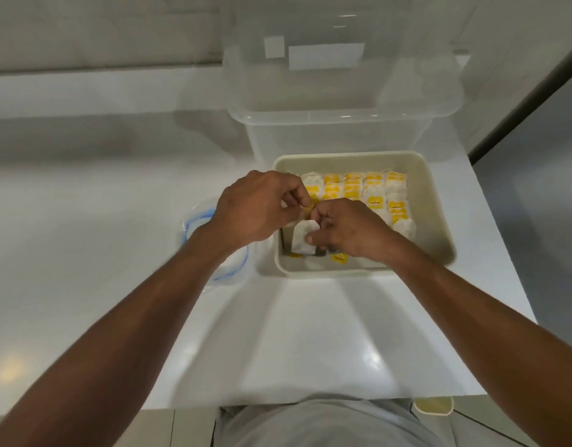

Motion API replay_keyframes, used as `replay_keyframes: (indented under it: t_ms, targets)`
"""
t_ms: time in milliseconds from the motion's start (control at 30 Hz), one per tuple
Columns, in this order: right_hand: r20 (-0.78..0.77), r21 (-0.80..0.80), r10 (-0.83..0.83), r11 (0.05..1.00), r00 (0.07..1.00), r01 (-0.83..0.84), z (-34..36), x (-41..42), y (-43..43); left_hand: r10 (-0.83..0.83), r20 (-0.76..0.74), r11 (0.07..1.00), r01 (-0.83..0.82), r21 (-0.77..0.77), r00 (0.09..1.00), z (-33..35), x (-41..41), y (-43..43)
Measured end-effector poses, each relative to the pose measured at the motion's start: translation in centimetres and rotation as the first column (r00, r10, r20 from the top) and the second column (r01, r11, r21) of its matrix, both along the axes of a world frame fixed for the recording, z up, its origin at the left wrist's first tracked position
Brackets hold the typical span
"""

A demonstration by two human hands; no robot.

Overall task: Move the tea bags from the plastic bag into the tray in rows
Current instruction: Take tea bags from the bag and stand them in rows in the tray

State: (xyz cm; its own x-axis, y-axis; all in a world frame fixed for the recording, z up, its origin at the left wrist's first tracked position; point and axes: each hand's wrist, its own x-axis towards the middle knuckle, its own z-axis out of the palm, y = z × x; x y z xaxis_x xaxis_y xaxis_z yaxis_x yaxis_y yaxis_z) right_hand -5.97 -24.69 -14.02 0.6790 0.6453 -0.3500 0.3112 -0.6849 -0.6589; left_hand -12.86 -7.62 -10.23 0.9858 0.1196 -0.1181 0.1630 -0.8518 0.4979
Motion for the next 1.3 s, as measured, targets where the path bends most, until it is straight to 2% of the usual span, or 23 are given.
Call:
replay_keyframes:
  t_ms: [200, 300, 400, 600, 800, 900, 1100, 1300]
  targets:
    - [0.061, -0.132, 0.135, 0.983, 0.989, -0.126, -1.1, -0.3, 2.2, 0.120, 0.107, 0.987, -0.107, -0.120, 0.987, -1.0, -2.1, 0.7]
    - [0.202, -0.207, 0.196, 0.966, 0.960, -0.153, -2.1, -0.3, 3.1, 0.154, 0.122, 0.974, -0.131, -0.183, 0.980, -1.1, -3.2, 1.1]
    - [0.285, -0.215, 0.166, 0.971, 0.944, -0.106, -2.8, -0.2, 3.2, 0.177, 0.105, 0.965, -0.152, -0.212, 0.979, -1.3, -4.0, 1.7]
    - [0.213, -0.291, 0.165, 0.952, 0.963, -0.099, -2.8, 0.1, 3.4, 0.136, 0.062, 0.967, -0.119, -0.226, 0.989, -2.2, -4.5, 2.1]
    - [0.374, -0.303, 0.095, 0.953, 0.923, 0.025, -2.4, -0.6, 3.1, 0.091, 0.068, 0.976, -0.075, -0.204, 0.994, -2.2, -4.2, 2.6]
    - [0.350, -0.283, 0.063, 0.958, 0.935, 0.041, -1.8, -0.7, 2.5, 0.076, 0.058, 0.979, -0.063, -0.192, 0.995, -2.4, -4.0, 2.9]
    - [0.369, -0.384, 0.181, 0.923, 0.911, -0.028, -1.3, -1.1, 2.7, 0.069, 0.051, 0.979, -0.058, -0.196, 0.996, -2.7, -4.2, 3.0]
    - [0.366, -0.347, 0.080, 0.936, 0.927, 0.056, -0.9, -1.1, 2.6, 0.122, 0.056, 0.968, -0.106, -0.228, 0.991, -3.3, -5.8, 4.9]
